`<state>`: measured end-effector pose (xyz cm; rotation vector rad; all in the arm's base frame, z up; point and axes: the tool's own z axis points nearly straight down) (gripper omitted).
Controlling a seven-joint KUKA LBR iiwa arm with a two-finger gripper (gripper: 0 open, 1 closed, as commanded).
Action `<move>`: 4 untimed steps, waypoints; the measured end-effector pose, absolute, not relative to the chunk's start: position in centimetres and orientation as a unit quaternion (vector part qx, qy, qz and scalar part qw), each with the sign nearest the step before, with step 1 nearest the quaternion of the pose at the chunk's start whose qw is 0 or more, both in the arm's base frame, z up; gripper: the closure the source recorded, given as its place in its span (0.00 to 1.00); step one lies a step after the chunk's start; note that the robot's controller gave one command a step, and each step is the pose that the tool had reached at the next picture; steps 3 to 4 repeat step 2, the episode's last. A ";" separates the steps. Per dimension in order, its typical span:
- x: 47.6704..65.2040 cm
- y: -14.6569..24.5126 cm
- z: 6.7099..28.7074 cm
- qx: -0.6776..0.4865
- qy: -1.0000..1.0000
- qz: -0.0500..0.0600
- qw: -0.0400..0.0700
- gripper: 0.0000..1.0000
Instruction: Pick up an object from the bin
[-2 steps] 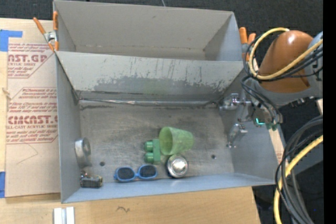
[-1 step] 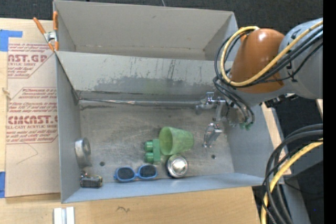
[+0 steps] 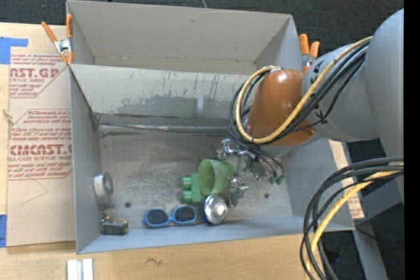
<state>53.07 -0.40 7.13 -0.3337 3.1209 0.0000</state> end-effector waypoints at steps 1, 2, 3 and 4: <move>53.2 -0.5 7.3 -0.106 0.994 -0.001 0.003 1.00; 48.1 -2.7 24.4 0.034 0.999 0.000 0.003 1.00; 48.1 -2.7 24.4 0.034 0.999 0.000 0.003 1.00; 48.1 -2.7 24.4 0.034 0.999 0.000 0.003 1.00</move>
Offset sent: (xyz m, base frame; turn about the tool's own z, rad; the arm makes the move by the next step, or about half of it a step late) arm 0.0000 0.0000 0.0000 0.0000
